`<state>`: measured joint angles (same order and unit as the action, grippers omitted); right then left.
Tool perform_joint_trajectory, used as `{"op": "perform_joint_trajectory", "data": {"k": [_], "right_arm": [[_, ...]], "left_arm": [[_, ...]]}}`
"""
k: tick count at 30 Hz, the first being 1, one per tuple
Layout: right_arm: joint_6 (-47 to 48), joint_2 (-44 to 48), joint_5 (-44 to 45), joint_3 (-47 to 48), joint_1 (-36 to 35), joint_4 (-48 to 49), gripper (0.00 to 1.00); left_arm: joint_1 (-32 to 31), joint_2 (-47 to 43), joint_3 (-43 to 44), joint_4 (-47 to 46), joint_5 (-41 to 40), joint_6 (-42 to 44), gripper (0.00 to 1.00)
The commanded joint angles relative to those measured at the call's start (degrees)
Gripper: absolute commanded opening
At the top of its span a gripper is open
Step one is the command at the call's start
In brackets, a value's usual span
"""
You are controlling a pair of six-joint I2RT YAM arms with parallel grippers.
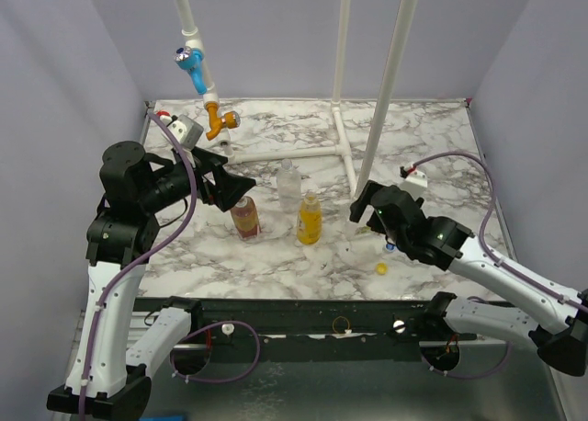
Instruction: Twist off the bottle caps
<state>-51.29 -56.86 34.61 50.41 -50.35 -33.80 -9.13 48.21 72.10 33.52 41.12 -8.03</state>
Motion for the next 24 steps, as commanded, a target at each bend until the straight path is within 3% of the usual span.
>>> {"op": "perform_joint_trajectory", "data": {"k": [1,8,18,24], "right_arm": [[-6.8,0.1,-3.0,-2.3,6.4,-8.0,1.00],[-0.5,-7.8,-11.9,-3.4,20.5,-0.1,1.00],[-7.1,-10.7,-10.1,-7.9,26.1,9.7,1.00],[-8.2,-15.0,-9.8,-5.9,32.7,8.4,1.00]], "left_arm": [[-0.2,0.1,1.4,-0.8,1.9,-0.6,0.99],[-0.2,0.5,2.9,-0.7,3.1,-1.3,0.99],[-0.2,0.0,4.6,-0.7,3.7,-0.6,0.99],[-0.2,-0.1,4.5,-0.6,5.2,-1.5,0.99]]}}
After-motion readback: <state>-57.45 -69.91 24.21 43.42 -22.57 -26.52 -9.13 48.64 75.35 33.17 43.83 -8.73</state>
